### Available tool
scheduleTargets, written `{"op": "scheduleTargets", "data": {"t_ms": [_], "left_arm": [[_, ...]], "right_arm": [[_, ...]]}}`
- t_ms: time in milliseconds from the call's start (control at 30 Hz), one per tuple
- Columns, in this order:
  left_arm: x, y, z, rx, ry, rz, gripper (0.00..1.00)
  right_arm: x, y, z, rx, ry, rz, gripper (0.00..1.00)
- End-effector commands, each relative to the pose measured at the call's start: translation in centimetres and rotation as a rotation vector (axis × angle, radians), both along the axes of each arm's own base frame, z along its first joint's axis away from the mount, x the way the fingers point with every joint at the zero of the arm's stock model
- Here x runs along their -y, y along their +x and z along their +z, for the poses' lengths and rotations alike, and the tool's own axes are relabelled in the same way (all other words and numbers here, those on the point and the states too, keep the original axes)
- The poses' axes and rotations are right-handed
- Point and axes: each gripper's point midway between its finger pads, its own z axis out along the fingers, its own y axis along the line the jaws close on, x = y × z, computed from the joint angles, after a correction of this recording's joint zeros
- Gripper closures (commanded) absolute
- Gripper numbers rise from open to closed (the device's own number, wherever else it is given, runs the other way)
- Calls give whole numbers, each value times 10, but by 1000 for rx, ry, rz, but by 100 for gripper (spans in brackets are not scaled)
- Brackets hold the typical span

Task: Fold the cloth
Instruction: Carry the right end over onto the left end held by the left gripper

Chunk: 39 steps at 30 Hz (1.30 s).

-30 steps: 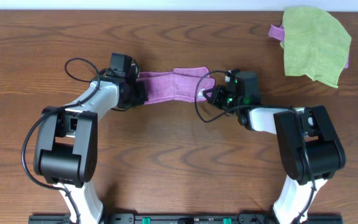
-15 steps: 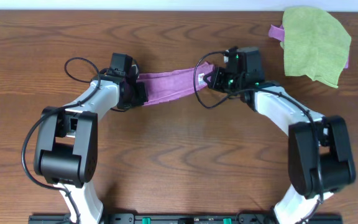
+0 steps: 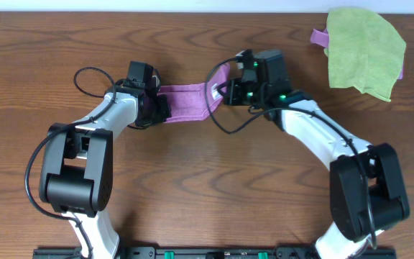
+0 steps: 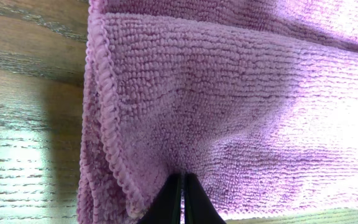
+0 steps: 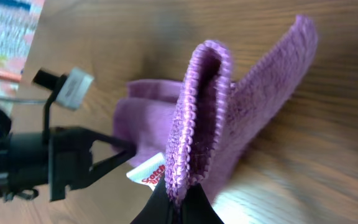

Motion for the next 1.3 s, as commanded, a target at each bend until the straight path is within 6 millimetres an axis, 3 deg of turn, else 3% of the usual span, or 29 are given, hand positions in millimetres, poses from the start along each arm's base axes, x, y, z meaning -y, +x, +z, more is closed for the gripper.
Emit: {"op": "scheduleTargets", "data": {"t_ms": [0,533,567,600,667,700,967,1167,1267], "left_arm": [[-10,-17,-21,-79,50,21,94],[-2,-12,-16,-71,-2,32,94],[0,-11,-15,-70,-13,29,89],[2,-11,-14,-70,-22,30,71],[4,-8,-11,-65,-34,31,21],[5,-7,-10,-62,-38,30,4],[2,7,14,-6,-28,38,5],[-21,15,38,51,4,91,5],[-40,21,60,100,-2,137,5]], "right_arm": [[-19,-2,24,73,6,56,99],[-59,-28,21,76,1,148,99],[-61,-29,21,77,1,153,99],[-62,-31,22,78,2,157,99],[-67,-33,22,82,1,165,99],[-68,-34,22,83,-1,166,99],[-68,-34,21,88,-12,159,99],[-67,-33,19,85,-22,151,99],[-64,-33,17,82,-35,144,99]]}}
